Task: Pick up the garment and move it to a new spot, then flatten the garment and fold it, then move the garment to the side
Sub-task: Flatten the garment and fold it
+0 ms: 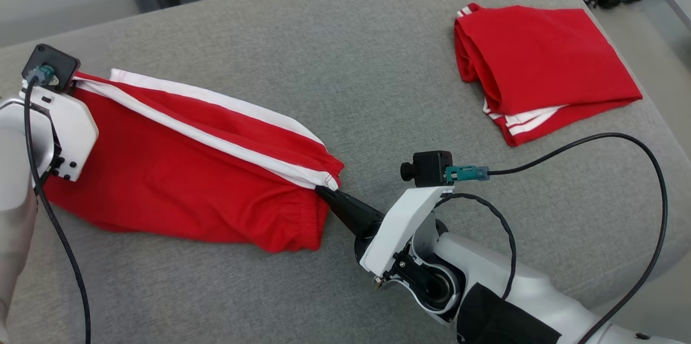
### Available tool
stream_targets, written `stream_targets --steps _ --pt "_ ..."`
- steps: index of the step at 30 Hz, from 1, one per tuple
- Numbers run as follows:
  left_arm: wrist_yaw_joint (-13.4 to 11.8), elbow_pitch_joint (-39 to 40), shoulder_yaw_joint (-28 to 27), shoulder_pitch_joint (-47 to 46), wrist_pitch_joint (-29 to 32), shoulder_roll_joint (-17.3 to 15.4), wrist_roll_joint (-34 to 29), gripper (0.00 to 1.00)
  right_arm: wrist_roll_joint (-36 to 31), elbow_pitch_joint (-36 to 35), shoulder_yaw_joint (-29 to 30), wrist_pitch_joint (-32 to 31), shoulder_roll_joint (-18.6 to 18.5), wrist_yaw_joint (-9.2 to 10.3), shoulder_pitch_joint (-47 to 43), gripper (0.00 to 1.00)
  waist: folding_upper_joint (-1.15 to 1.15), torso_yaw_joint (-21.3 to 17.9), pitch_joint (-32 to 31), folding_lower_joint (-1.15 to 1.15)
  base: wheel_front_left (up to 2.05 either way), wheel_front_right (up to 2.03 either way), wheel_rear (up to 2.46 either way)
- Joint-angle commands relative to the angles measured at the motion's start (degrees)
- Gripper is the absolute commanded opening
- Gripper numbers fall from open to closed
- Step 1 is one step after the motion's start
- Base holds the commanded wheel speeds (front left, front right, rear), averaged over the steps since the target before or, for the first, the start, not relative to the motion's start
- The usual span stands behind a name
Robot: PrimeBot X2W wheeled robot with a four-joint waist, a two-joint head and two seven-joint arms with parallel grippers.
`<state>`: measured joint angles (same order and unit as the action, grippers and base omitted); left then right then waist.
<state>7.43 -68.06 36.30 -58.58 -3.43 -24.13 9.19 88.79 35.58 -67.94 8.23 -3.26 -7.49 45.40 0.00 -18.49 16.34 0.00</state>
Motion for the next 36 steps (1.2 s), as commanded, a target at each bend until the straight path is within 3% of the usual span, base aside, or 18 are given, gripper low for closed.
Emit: stream_targets --steps 1,16,35,36 --pt "0.04 -0.56 1.05 -1.63 0.32 -0.48 0.75 0.00 0.26 0.25 -0.19 0.60 0.06 0.00 0.95 0.00 0.00 -1.66 1.56 0.00 0.00 0.00 0.00" --pt "0.04 -2.92 6.67 -6.86 1.23 -1.69 4.33 0.00 2.29 0.28 -1.34 2.67 0.18 0.00 4.70 0.00 0.00 -3.91 5.42 0.00 0.00 0.00 0.00" --pt "-0.45 -5.10 7.78 -9.78 0.53 -2.18 6.75 0.00 5.53 0.94 -2.24 6.56 0.08 0.00 7.71 0.00 0.00 -4.25 9.11 0.00 0.00 0.00 0.00" --pt "-0.44 -5.17 7.84 -9.74 0.61 -2.14 6.84 0.18 5.62 1.16 -2.26 6.62 0.06 0.01 7.81 0.11 0.00 -4.26 9.19 0.00 0.00 0.00 0.00"
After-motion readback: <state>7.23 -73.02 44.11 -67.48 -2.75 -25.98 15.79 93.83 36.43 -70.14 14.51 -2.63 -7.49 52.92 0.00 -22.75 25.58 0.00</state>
